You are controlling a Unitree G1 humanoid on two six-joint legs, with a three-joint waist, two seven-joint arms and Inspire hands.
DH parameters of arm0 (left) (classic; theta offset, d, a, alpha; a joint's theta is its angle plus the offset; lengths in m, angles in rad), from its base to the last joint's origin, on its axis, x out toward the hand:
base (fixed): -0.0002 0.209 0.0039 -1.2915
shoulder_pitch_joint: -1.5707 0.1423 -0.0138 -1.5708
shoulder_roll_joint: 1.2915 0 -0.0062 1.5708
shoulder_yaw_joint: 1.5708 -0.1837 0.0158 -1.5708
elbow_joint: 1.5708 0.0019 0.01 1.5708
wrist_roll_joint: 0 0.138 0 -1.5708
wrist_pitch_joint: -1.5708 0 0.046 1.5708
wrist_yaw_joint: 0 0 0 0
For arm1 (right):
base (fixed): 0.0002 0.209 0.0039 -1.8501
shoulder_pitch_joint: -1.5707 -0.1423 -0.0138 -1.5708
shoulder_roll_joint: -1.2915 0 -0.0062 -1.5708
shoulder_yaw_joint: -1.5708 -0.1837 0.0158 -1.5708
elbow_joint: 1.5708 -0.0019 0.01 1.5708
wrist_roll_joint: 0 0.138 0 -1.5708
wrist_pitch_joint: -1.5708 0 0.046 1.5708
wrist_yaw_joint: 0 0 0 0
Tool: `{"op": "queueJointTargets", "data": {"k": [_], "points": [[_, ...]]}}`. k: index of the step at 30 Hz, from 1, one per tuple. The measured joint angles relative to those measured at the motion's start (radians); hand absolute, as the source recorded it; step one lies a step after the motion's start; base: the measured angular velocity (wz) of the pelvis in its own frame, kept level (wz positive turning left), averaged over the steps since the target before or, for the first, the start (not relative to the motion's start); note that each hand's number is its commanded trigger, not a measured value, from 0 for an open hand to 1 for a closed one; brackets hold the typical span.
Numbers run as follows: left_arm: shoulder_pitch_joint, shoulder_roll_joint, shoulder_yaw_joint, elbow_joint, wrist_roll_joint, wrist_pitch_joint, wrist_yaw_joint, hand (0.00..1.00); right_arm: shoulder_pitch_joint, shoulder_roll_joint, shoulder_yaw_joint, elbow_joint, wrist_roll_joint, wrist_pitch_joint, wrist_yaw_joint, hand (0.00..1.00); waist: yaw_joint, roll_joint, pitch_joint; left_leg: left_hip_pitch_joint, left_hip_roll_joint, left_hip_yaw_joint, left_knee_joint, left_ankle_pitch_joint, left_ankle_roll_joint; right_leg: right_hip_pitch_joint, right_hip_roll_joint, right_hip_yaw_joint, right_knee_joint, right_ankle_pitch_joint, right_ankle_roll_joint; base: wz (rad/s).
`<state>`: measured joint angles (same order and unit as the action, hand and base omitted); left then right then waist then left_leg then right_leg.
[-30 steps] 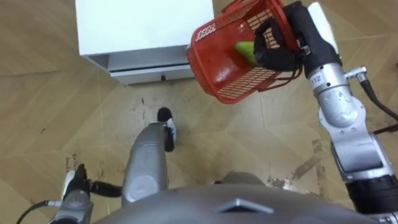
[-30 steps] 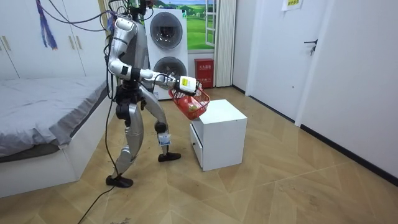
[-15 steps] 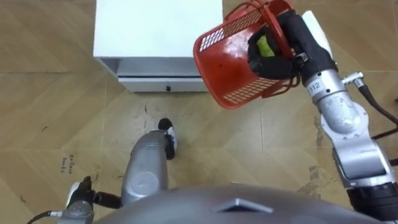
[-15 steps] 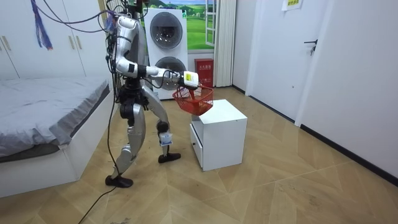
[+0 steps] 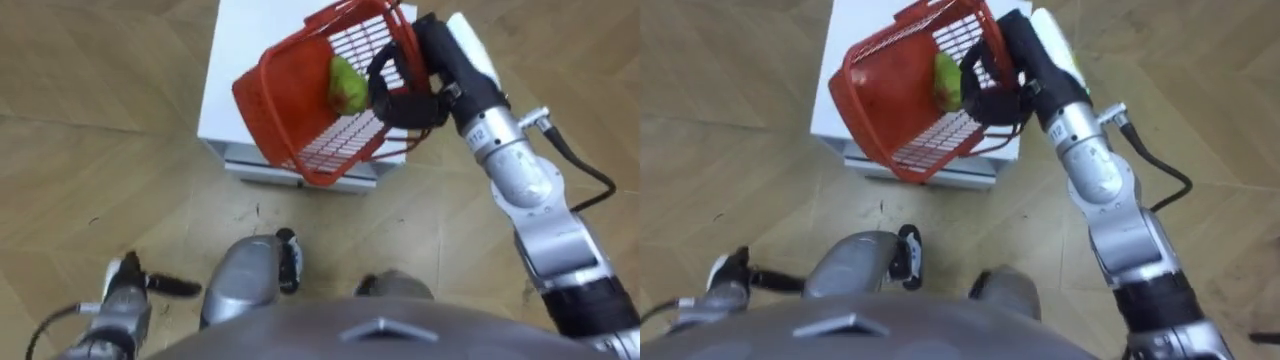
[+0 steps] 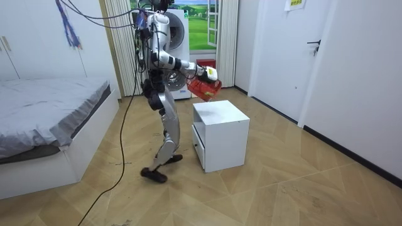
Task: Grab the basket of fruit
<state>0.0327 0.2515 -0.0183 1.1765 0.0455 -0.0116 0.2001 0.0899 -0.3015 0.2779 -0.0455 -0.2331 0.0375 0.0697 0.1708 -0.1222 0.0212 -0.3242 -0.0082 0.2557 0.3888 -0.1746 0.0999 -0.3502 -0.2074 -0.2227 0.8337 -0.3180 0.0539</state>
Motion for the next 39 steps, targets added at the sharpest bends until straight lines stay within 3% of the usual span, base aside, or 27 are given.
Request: {"op": "queueJointTargets", "data": {"k": [1,2,4,5,12,15,18,24,29,31,32,34,35,36,37,39], "points": [[0.004,0.0,-0.018,0.001,-0.002,-0.003,0.011,0.0,0.0,-0.001,0.014,0.011,0.001,0.007,0.0,1.0,0.0,0.004,0.0006,0.025,0.0,-0.004,-0.013,-0.002,-0.005,0.001,0.008,0.0,-0.14,0.009,0.0,0.11],[0.015,0.002,-0.026,0.001,0.002,-0.002,0.016,0.0,0.0,0.0,0.018,0.021,0.004,0.007,0.0,1.0,0.002,0.004,0.0002,0.043,-0.003,-0.009,-0.009,-0.01,-0.017,0.02,0.02,0.0,-0.297,0.062,-0.017,0.11],[0.039,-0.004,-0.026,-0.008,0.007,0.008,0.016,0.0,-0.004,-0.004,0.018,0.043,0.013,0.007,-0.001,1.0,0.007,0.026,-0.0072,0.063,0.016,-0.028,-0.015,-0.017,-0.031,0.073,0.044,-0.028,-0.366,0.089,-0.033,0.02],[0.058,-0.002,-0.026,-0.007,0.01,0.012,0.016,0.0,-0.008,-0.006,0.018,0.047,0.004,0.007,0.001,1.0,0.008,0.033,-0.0067,0.075,0.023,-0.04,-0.03,-0.018,-0.041,0.099,0.063,-0.039,-0.404,0.101,-0.039,0.0],[0.098,-0.002,-0.026,-0.01,0.037,0.054,0.004,0.0,-0.034,-0.006,0.017,0.087,-0.008,0.009,0.031,1.0,0.021,0.027,-0.0048,0.09,0.035,-0.058,-0.053,-0.017,-0.053,0.138,0.086,-0.076,-0.457,0.109,-0.045,0.08],[0.105,0.006,-0.024,-0.021,0.069,0.057,0.004,0.0,-0.052,-0.007,0.037,0.134,-0.014,0.009,0.043,1.0,0.036,0.002,-0.0056,0.088,0.035,-0.067,-0.067,-0.016,-0.055,0.146,0.09,-0.088,-0.477,0.115,-0.044,0.07],[0.12,0.006,-0.024,-0.042,0.082,0.063,0.002,0.0,-0.059,-0.007,0.055,0.153,-0.033,0.009,0.058,1.0,0.035,-0.006,-0.0056,0.084,0.036,-0.076,-0.067,-0.016,-0.055,0.159,0.097,-0.098,-0.507,0.126,-0.041,0.08],[0.113,0.008,-0.037,-0.048,0.081,0.073,0.002,0.0,-0.077,0.0,0.087,0.244,-0.066,0.009,0.063,1.0,0.031,0.0,-0.0017,0.057,0.032,-0.106,-0.061,-0.016,-0.055,0.156,0.093,-0.136,-0.514,0.128,-0.04,0.14],[0.111,0.007,-0.046,-0.045,0.115,0.078,-0.019,0.0,-0.087,0.023,0.106,0.332,-0.094,0.01,0.064,1.0,0.032,0.006,0.0005,0.023,0.033,-0.112,-0.056,-0.015,-0.055,0.13,0.097,-0.141,-0.521,0.128,-0.041,0.03],[0.11,0.007,-0.045,-0.047,0.125,0.079,-0.023,0.0,-0.088,0.023,0.104,0.339,-0.095,0.01,0.063,0.89,0.028,0.006,0.0002,0.002,0.032,-0.12,-0.05,-0.015,-0.055,0.115,0.096,-0.149,-0.521,0.129,-0.041,0.09],[0.11,0.007,-0.045,-0.048,0.125,0.079,-0.027,0.0,-0.091,0.023,0.103,0.339,-0.095,0.01,0.063,0.95,0.029,0.005,-0.0005,-0.012,0.032,-0.122,-0.046,-0.015,-0.055,0.102,0.096,-0.152,-0.52,0.129,-0.041,0.1],[0.11,0.007,-0.045,-0.047,0.125,0.082,-0.036,0.0,-0.092,0.026,0.103,0.343,-0.094,0.01,0.061,0.95,0.029,0.005,-0.0006,-0.025,0.031,-0.126,-0.041,-0.015,-0.055,0.092,0.095,-0.157,-0.52,0.129,-0.041,0.09],[0.11,0.007,-0.045,-0.048,0.125,0.087,-0.036,0.0,-0.092,0.026,0.103,0.346,-0.093,0.01,0.06,0.92,0.028,0.005,-0.0006,-0.034,0.03,-0.131,-0.04,-0.015,-0.055,0.088,0.094,-0.163,-0.521,0.129,-0.041,0.11],[0.11,0.007,-0.045,-0.047,0.125,0.091,-0.037,0.0,-0.092,0.026,0.103,0.347,-0.093,0.01,0.06,0.54,0.028,0.005,-0.0006,-0.036,0.029,-0.133,-0.04,-0.015,-0.055,0.087,0.094,-0.165,-0.522,0.129,-0.041,0.11],[0.111,0.007,-0.045,-0.046,0.125,0.097,-0.038,0.0,-0.091,0.027,0.103,0.347,-0.094,0.01,0.059,0.0,0.029,0.004,-0.0008,-0.039,0.028,-0.134,-0.04,-0.015,-0.055,0.085,0.093,-0.166,-0.522,0.129,-0.041,0.07],[0.112,0.007,-0.043,-0.044,0.125,0.099,-0.039,0.0,-0.092,0.027,0.103,0.347,-0.095,0.01,0.054,0.0,0.03,0.003,-0.0016,-0.043,0.027,-0.134,-0.041,-0.015,-0.055,0.081,0.093,-0.165,-0.522,0.129,-0.041,0.03]]}}
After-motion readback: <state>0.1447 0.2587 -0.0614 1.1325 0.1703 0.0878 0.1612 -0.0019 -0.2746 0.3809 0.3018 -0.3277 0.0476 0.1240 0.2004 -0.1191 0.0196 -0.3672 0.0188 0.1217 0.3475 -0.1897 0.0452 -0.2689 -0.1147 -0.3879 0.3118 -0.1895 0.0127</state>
